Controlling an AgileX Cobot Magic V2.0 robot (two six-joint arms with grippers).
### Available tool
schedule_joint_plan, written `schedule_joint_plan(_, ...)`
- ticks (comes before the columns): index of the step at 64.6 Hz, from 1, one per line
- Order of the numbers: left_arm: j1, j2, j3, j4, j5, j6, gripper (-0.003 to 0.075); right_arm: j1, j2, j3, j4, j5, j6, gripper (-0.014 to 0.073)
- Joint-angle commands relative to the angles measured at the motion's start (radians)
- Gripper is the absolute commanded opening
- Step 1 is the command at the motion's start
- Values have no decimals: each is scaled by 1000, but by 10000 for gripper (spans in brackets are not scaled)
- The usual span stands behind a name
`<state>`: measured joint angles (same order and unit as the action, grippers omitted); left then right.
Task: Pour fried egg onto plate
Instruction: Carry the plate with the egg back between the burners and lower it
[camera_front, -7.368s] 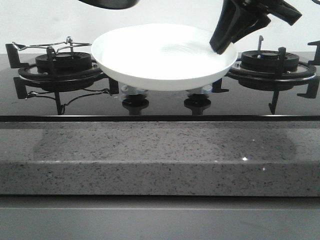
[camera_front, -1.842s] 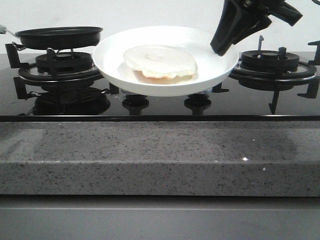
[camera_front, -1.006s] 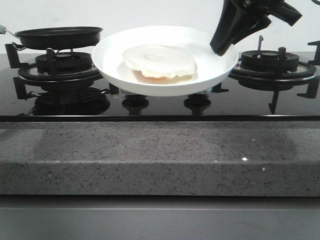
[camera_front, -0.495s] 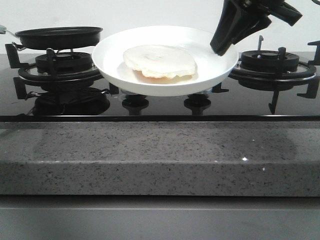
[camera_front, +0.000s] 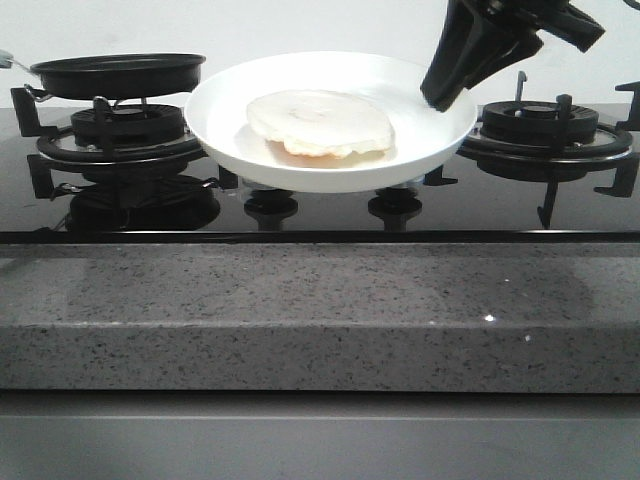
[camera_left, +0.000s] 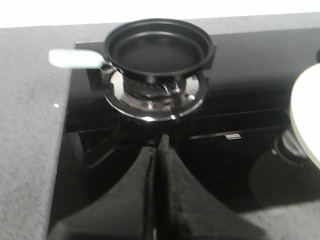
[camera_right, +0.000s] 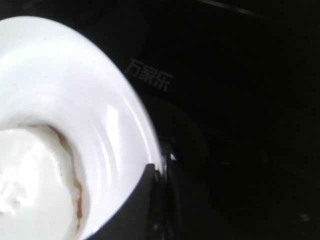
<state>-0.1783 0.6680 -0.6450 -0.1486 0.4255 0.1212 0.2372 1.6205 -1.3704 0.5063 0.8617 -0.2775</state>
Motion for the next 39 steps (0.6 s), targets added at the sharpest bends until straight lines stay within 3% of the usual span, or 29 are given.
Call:
schedule_joint_plan(1,-18,-67,38,-16,-118,-2,-20,-1,-50,-31,44,-38,-4,-60)
schedule_joint_plan(18,-18,-210,138,-8,-125,-2,-20,-1,-50,-31,44,-38,-4,-60)
schedule_joint_plan(39,-18,-217,148,-8,-118,-2,-19,-1,-50,-31,46,-38,-4,-60)
